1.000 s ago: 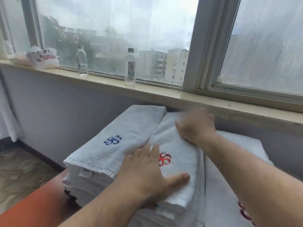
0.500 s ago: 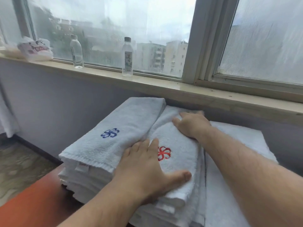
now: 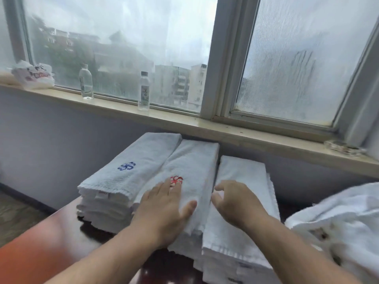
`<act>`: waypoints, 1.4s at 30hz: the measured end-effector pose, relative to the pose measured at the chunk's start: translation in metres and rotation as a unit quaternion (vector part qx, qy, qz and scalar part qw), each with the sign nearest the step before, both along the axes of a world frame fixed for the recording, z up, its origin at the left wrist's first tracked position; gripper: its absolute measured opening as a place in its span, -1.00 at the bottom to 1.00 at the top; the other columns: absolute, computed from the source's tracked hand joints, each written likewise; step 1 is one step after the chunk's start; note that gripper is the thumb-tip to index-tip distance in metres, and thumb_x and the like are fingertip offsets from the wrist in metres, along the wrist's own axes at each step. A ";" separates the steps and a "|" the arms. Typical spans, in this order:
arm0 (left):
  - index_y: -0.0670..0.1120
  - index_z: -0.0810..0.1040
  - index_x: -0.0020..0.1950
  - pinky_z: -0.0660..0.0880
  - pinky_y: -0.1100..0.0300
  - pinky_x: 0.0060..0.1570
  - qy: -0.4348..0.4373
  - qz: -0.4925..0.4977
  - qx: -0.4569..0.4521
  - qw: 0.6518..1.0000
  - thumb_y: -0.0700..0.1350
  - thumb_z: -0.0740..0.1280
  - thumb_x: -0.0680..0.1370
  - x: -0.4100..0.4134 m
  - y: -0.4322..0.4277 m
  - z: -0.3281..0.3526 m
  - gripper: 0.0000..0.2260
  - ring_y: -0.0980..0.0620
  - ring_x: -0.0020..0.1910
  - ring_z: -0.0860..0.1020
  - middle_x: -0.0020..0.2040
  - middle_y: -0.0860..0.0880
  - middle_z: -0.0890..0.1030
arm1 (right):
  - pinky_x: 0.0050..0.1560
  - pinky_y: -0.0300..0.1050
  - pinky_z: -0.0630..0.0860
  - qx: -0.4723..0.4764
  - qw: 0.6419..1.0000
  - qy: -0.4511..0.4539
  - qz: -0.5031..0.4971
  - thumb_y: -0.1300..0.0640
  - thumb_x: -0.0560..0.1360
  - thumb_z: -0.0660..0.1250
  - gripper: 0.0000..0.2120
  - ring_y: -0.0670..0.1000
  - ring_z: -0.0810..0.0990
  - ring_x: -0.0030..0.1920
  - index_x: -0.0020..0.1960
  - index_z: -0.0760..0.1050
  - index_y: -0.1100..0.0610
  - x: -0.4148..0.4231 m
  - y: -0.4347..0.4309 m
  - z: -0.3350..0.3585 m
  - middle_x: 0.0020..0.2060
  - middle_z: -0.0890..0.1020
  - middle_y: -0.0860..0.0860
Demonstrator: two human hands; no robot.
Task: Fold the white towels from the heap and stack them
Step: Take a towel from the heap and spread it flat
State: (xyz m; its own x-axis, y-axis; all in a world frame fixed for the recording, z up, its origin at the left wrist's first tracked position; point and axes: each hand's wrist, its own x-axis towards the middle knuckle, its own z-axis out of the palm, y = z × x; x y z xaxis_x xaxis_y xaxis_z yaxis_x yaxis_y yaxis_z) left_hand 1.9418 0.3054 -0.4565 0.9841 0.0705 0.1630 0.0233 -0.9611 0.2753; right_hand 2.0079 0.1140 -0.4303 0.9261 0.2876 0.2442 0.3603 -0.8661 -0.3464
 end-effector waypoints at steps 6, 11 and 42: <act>0.11 0.20 0.59 -0.03 0.11 0.53 -0.061 -0.063 -0.072 0.994 0.27 0.03 0.64 -0.053 -0.058 0.015 -0.46 0.01 0.58 0.07 0.61 0.03 0.17 | -0.19 -0.40 0.31 0.124 0.987 -0.058 -0.079 0.02 0.52 0.34 -0.91 -0.24 0.47 -0.15 -0.06 0.63 -0.08 -0.094 -0.094 0.002 -0.16 0.55 -0.24; 0.17 0.42 0.41 0.21 0.14 0.38 -0.123 -0.149 -0.102 0.976 0.17 0.19 0.62 -0.084 -0.135 0.013 -0.64 0.08 0.40 0.28 0.42 0.17 0.39 | -0.20 -0.40 0.36 0.152 0.970 -0.062 -0.178 0.11 0.50 0.39 -0.89 -0.11 0.56 -0.13 -0.19 0.64 0.00 -0.150 -0.190 -0.020 -0.24 0.65 -0.19; -0.07 0.18 0.56 0.12 0.23 0.44 -0.238 -0.073 -0.324 0.913 -0.04 0.41 0.53 -0.034 -0.304 -0.075 -0.33 -0.03 0.52 0.16 0.53 -0.15 0.17 | -0.16 -0.27 0.52 0.436 0.896 0.006 -0.079 -0.20 0.54 0.21 -0.68 -0.01 0.65 -0.20 0.00 0.68 -0.10 -0.157 -0.303 -0.092 -0.10 0.72 0.00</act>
State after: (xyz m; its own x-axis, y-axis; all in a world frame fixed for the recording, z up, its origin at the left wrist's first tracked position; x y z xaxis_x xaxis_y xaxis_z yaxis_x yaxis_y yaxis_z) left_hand 1.9082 0.0018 -0.5315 0.8196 0.1773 0.5449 -0.3624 -0.5762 0.7326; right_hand 1.8512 -0.1892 -0.5222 0.9424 -0.1436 0.3020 0.2485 -0.3036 -0.9198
